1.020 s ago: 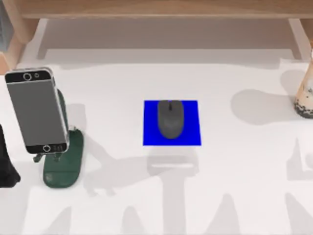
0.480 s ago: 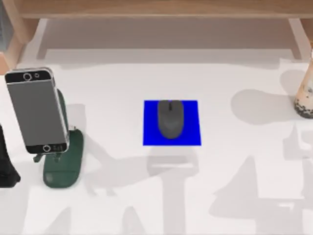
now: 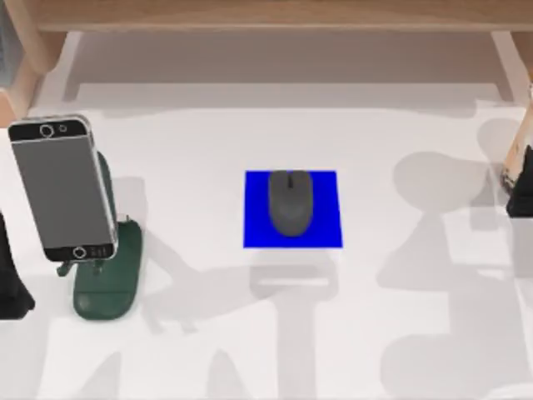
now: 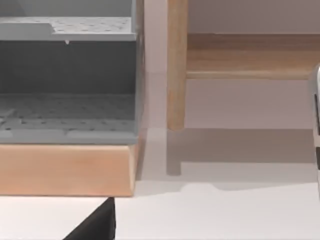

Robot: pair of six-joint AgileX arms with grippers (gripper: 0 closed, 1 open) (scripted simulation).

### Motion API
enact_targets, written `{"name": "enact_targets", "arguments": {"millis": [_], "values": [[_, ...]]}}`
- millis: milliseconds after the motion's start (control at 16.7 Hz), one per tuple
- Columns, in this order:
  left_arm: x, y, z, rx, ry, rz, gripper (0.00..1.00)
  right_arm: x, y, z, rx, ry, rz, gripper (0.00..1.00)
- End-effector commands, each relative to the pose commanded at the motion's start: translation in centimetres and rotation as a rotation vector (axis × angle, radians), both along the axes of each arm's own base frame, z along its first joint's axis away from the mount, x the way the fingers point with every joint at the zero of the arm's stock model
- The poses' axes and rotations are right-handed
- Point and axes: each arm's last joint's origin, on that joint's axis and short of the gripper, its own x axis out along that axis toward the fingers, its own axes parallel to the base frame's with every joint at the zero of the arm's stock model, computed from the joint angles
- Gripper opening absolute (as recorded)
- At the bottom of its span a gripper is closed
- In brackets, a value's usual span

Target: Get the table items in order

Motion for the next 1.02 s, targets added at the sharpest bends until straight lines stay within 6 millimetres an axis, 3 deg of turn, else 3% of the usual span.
{"name": "enact_targets", "arguments": {"millis": [240, 600, 1020], "values": [[0.0, 0.0, 0.0, 0.000, 0.000, 0.000, 1.00, 1.5, 0.3, -1.0, -0.014, -0.045, 0.004, 1.00], [0.0, 0.0, 0.0, 0.000, 0.000, 0.000, 1.00, 1.6, 0.2, -1.1, -0.013, -0.044, 0.001, 1.00], [0.0, 0.0, 0.0, 0.000, 0.000, 0.000, 1.00, 4.5, 0.3, -1.4, -0.014, -0.046, 0.004, 1.00]]}}
